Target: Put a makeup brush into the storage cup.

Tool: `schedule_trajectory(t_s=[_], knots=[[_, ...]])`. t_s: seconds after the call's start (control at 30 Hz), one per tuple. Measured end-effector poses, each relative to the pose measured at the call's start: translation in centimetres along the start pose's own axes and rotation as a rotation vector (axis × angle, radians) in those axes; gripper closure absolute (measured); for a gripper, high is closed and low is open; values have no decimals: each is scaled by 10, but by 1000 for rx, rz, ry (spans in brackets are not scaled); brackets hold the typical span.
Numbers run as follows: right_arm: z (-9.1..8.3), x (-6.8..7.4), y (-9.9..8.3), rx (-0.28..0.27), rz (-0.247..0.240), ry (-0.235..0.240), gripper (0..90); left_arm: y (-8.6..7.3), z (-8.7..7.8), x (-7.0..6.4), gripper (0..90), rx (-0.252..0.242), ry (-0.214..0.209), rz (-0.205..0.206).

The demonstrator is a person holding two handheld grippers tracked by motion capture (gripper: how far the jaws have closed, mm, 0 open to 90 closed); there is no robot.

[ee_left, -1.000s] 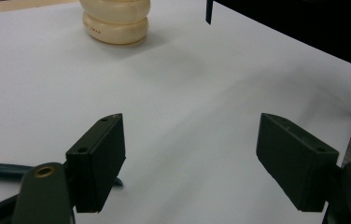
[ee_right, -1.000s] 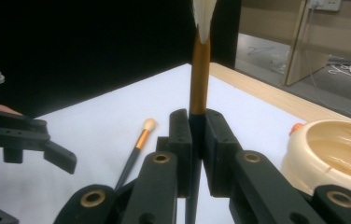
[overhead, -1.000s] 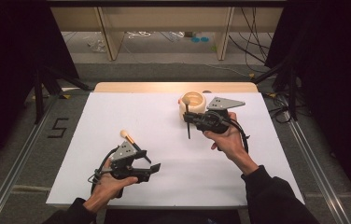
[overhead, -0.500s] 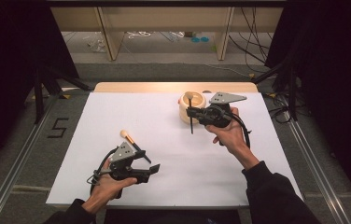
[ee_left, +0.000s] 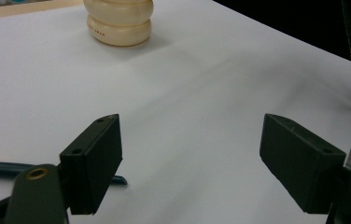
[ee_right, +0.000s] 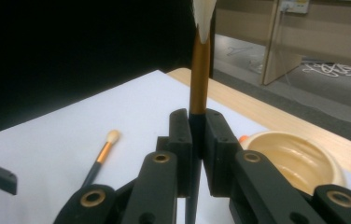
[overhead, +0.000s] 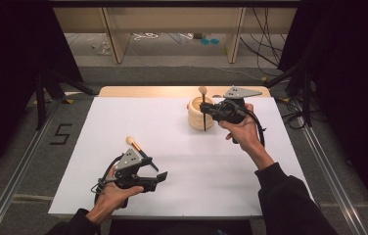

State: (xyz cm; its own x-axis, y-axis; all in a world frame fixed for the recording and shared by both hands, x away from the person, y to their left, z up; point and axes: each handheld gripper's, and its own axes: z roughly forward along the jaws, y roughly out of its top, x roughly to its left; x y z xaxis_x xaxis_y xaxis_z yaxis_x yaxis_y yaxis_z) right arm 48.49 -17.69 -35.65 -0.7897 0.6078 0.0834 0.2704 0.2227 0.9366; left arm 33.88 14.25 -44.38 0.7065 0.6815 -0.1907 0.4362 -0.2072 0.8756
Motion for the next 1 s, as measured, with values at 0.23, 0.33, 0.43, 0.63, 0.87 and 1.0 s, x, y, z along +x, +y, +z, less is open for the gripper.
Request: schedule_trajectory(t_s=[0.23, 0.33, 0.43, 0.63, 0.87, 1.0], knots=[[1, -14, 8, -19, 10, -29, 831, 0, 0, 0, 206, 2, 2, 2], [3, -18, 11, -16, 9, -45, 832, 0, 0, 0, 205, 2, 1, 0], [7, -22, 12, -27, 15, -44, 831, 0, 0, 0, 205, 3, 2, 1], [12, -30, 17, -30, 21, -60, 831, 0, 0, 1, 205, 2, -2, 1], [18, -39, 24, -48, 34, -79, 832, 0, 0, 2, 205, 7, -6, 0], [23, -44, 25, -65, 51, -87, 832, 0, 0, 1, 205, 4, 0, -1]])
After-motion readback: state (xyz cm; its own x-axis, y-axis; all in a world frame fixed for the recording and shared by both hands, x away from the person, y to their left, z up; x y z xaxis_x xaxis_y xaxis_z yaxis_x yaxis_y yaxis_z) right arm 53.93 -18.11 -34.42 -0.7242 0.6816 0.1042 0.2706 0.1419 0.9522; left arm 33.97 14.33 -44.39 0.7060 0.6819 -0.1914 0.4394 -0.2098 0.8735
